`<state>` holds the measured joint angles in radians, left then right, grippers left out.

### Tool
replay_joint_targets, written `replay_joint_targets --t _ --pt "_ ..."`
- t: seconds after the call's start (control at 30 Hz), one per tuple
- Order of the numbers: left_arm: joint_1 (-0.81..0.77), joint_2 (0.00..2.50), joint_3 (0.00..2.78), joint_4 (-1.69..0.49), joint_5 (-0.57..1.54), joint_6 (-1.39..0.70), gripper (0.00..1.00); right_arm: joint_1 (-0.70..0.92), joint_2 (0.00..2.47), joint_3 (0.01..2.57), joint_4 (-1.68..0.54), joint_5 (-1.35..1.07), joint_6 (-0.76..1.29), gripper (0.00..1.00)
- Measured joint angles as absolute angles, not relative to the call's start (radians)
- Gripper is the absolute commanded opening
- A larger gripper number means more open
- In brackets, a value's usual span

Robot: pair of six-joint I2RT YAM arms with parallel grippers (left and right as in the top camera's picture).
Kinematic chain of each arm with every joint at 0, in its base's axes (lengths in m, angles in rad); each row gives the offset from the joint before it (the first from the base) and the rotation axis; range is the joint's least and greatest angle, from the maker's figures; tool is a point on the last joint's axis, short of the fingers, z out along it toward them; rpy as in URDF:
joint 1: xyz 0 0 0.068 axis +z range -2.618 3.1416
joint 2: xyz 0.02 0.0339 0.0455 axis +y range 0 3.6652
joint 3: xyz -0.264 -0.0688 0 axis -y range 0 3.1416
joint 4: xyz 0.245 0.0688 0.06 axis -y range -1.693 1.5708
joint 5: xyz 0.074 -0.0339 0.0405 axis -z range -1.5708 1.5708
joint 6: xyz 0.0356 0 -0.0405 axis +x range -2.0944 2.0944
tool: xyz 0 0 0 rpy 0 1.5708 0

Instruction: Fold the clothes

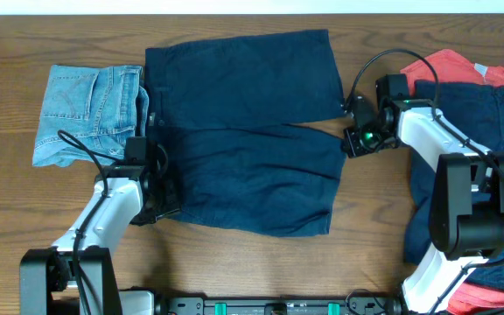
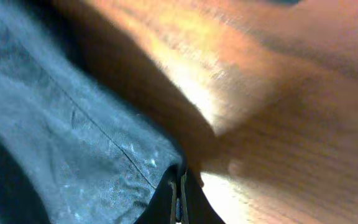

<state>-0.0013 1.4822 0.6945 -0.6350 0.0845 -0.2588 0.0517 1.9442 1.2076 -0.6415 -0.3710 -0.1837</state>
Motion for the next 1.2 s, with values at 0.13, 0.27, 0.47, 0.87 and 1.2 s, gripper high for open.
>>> replay_joint_targets --t 0.13,0.27,0.47,0.87,1.2 --pt "-0.001 1.482 0.694 -0.645 0.058 -0.259 0.51 0.019 1.943 1.27 -0.586 -0.379 -0.118 0.15" --pt "-0.001 1.482 0.694 -0.646 0.044 -0.259 0.52 -0.017 1.933 1.304 -0.543 -0.385 -0.079 0.63" --pt "-0.001 1.482 0.694 -0.647 0.044 -0.262 0.67 -0.019 1.927 1.307 -0.622 -0.397 -0.054 0.53" --pt "-0.001 1.472 0.798 -0.808 0.163 -0.236 0.66 0.027 1.762 1.306 -1.14 -0.49 -0.035 0.46" --pt "-0.001 1.334 0.865 -0.886 0.183 -0.208 0.74 0.235 1.709 1.156 -1.139 -0.307 0.169 0.61"
